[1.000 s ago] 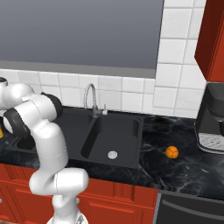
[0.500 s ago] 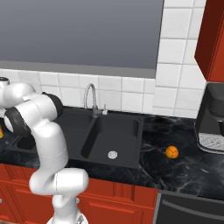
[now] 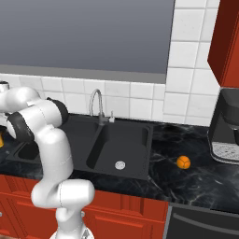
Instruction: Remove the tomato and orange from the sink. Then move the bowl and cup from the counter to the sink for washing.
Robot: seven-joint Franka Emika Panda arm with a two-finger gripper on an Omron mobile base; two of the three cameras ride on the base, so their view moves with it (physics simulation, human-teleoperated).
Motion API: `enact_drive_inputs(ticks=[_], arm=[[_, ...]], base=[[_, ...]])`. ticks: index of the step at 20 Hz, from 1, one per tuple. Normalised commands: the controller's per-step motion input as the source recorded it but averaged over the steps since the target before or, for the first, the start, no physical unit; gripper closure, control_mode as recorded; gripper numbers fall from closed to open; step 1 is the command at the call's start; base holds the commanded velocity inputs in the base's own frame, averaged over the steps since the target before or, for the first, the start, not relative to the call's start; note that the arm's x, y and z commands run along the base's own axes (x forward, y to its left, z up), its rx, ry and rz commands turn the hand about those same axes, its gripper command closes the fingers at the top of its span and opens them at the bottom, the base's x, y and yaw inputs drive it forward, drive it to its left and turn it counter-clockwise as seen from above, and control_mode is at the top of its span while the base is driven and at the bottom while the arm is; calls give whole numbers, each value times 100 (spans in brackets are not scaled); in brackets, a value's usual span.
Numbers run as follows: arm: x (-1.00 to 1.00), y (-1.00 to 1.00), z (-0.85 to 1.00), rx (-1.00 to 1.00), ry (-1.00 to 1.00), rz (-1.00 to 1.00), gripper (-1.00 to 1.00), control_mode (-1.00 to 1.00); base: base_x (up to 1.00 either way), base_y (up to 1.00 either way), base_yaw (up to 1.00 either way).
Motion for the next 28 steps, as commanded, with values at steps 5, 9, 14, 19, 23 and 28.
enact_drive_inputs(ticks=[5, 9, 14, 19, 23, 28], arm=[[0, 1, 0, -1, 1, 0, -100, -100], [0, 1, 0, -2, 0, 0, -100, -100], [0, 3, -1, -3, 0, 0, -100, -100], [0, 4, -5, -3, 0, 0, -100, -100], [0, 6, -8, -1, 0, 0, -100, -100], [0, 7, -7, -1, 0, 0, -100, -100]], base=[[0, 0, 0], [0, 0, 0], [0, 0, 0], [0, 0, 0], [0, 0, 0], [0, 0, 0]])
